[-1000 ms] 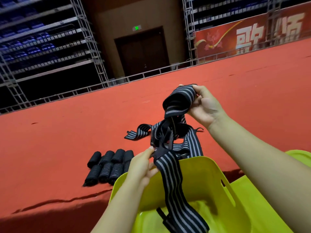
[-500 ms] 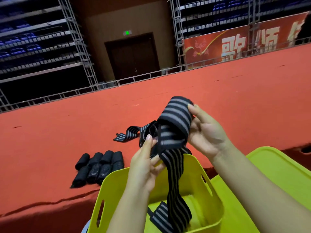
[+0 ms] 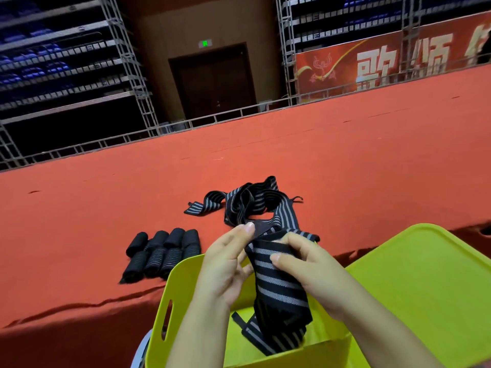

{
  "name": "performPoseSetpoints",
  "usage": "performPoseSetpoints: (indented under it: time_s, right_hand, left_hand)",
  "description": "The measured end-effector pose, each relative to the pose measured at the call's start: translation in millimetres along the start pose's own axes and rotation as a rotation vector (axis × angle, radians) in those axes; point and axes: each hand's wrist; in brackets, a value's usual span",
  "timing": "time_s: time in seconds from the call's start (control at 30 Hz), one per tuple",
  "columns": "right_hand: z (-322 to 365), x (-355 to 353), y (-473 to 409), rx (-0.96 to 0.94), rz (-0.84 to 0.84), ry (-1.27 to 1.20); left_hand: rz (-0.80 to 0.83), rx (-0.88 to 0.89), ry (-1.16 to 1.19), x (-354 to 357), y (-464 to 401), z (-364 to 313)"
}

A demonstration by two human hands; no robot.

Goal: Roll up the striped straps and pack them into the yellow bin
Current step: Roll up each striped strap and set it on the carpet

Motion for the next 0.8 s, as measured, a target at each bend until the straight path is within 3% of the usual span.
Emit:
performPoseSetpoints:
  time_s: [0.3,0.4,0.47,0.57,0.7,0.8]
  right_hand:
    - [-12,3,-3,-0.081,-0.07,0.27]
    - [-18,-17,-11,0.048,-0.314,0.362]
    - [-19,-32,-21,0.27,-0.338,0.405]
    - [-19,-39,-43,0.488,-0.178,0.289]
    - [-29,-36,-75,0.543,-0.064,-0.067]
    - [-36,-33,-86,0.394,-0.233,-0.323]
  left_hand:
    - [-0.129,0.002,-0.111,-3,7,13]
    - [-0.161,0.048,-0.118,-4,10,11]
    - [-0.163,0.08,-0.119,-7,11,8]
    - [-0.144,0.092,-0.085,-9,10,1]
    - [-0.113,0.111,-0.089,-12,14,-6]
    - [-0.122,0.115,-0.114,-22,14,-5]
Point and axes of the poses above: each hand's wrist, its own y-axis away from the middle knuckle, its own x-axis out of the palm, z = x × y, and after that the axes turned 15 degrees about x, right-handed
